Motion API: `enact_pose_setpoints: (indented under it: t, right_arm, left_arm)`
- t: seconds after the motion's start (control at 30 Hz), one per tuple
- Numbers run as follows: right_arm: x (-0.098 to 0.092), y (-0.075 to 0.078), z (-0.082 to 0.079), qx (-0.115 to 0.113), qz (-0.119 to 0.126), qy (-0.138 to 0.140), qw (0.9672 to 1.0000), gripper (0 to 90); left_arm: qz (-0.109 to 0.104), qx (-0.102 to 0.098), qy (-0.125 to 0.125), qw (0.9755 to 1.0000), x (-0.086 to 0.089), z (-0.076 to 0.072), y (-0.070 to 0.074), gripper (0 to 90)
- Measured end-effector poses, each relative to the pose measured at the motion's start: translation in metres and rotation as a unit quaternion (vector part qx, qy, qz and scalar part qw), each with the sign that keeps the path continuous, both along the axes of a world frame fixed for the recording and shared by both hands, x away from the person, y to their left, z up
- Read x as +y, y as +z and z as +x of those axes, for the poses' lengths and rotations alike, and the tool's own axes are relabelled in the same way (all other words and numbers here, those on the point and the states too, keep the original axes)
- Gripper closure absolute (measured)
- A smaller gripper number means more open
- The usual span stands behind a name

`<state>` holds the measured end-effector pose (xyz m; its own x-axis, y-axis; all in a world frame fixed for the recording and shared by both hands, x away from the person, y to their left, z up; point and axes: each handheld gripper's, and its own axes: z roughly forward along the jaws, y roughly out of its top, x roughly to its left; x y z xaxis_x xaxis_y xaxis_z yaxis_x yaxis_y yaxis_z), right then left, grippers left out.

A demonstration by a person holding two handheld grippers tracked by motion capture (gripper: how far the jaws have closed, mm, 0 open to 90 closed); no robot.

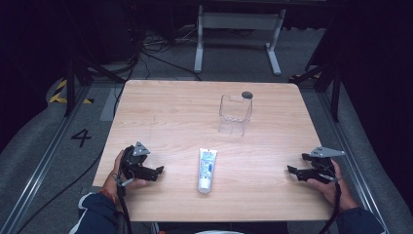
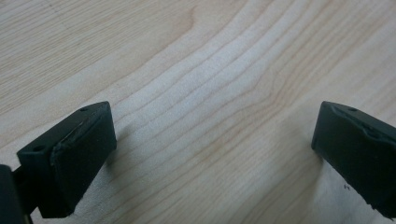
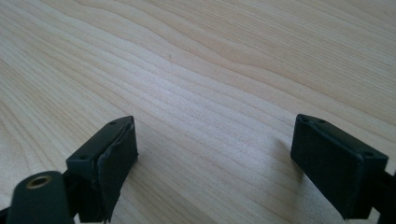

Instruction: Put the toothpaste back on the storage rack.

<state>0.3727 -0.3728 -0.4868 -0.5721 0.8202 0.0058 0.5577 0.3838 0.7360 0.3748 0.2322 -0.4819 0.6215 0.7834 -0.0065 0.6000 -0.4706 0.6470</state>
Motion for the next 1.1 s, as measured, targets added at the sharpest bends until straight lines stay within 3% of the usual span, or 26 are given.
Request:
enact_pose_setpoints:
  t: [0.13, 0.17, 0.27, 0.4, 0.57, 0.73, 0.87, 1.1]
  right_arm:
    - [0.000, 0.000, 0.000, 0.000, 0.000, -0.001, 1.0000, 14.6]
    - [0.000, 0.000, 0.000, -0.001, 0.000, -0.001, 1.0000, 14.6]
    - [0.000, 0.000, 0.000, -0.001, 0.000, -0.001, 1.0000, 14.7]
    - [0.000, 0.000, 0.000, -0.001, 0.000, -0.001, 1.0000, 14.7]
    - [0.000, 0.000, -0.001, 0.000, 0.000, -0.001, 1.0000, 14.8]
    - [0.000, 0.000, -0.001, 0.000, 0.000, -0.001, 1.0000, 14.8]
    - [0.000, 0.000, -0.001, 0.000, 0.000, -0.001, 1.0000, 14.8]
    - [0.000, 0.000, -0.001, 0.000, 0.000, -0.001, 1.0000, 14.8]
  left_arm:
    - [0.022, 0.037, 0.030, 0.9986, -0.007, 0.001, 0.007, 0.3]
    - [0.032, 0.042, 0.037, 0.9979, -0.008, 0.002, 0.008, 0.8]
    - [0.035, 0.048, 0.046, 0.9972, -0.013, 0.002, 0.012, 6.8]
    - [0.027, 0.057, 0.041, 0.9972, -0.018, 0.000, 0.015, 16.6]
    - [0.031, 0.061, 0.019, 0.9974, -0.027, -0.005, 0.018, 16.4]
    - [0.051, 0.049, 0.013, 0.9974, -0.036, -0.008, 0.024, 19.5]
    - [0.043, 0.053, 0.002, 0.9976, -0.045, -0.010, 0.028, 19.5]
    - [0.055, 0.050, -0.015, 0.9971, -0.063, -0.013, 0.034, 20.4]
